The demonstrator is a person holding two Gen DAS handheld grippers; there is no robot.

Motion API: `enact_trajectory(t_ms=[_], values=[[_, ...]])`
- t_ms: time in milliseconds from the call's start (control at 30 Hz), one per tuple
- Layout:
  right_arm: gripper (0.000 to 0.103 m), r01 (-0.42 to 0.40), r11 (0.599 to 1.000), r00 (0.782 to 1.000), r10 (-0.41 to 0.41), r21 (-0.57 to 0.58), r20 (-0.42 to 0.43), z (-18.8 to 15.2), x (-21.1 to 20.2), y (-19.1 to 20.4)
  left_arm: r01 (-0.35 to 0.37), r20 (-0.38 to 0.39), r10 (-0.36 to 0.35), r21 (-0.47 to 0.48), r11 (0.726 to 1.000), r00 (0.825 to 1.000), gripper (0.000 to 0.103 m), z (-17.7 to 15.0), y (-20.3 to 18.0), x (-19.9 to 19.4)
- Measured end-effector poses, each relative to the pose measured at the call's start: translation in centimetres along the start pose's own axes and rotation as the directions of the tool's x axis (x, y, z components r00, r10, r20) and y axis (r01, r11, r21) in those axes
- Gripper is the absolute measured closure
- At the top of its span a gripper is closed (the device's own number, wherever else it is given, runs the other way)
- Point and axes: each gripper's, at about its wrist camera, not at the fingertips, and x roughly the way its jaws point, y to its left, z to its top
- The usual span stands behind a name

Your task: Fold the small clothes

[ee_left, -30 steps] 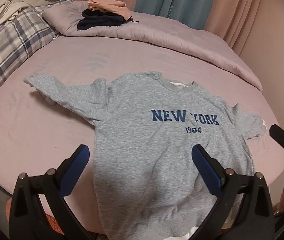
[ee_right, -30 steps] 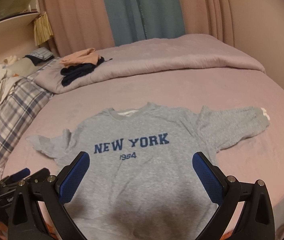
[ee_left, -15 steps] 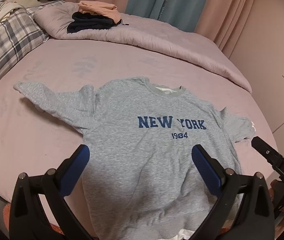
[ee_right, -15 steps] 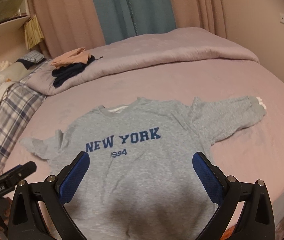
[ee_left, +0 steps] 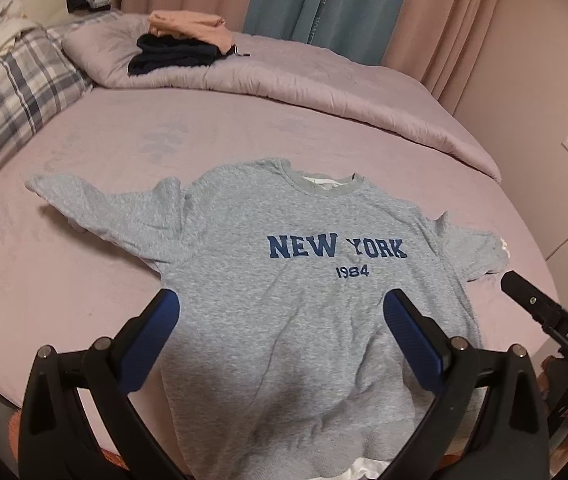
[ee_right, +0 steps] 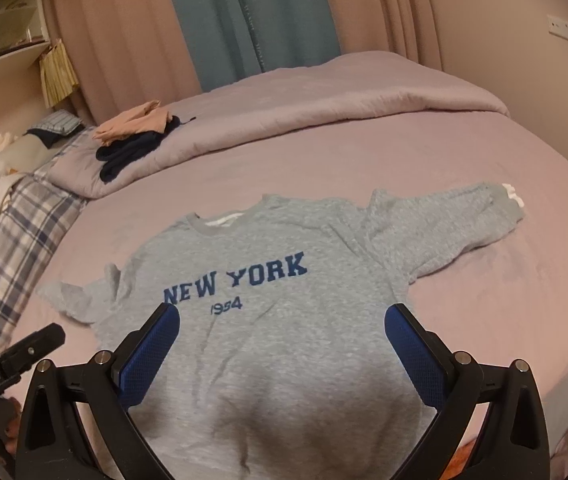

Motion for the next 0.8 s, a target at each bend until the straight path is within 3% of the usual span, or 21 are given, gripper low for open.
enact_trajectory(t_ms=[800], values=[[0.002, 0.005, 1.000, 1.000, -0.005, 0.010, 0.004, 0.01, -0.26, -0.60, 0.030, -0.020, -0.030, -0.010, 1.000, 0.999, 0.001, -0.36, -0.16, 0.03]])
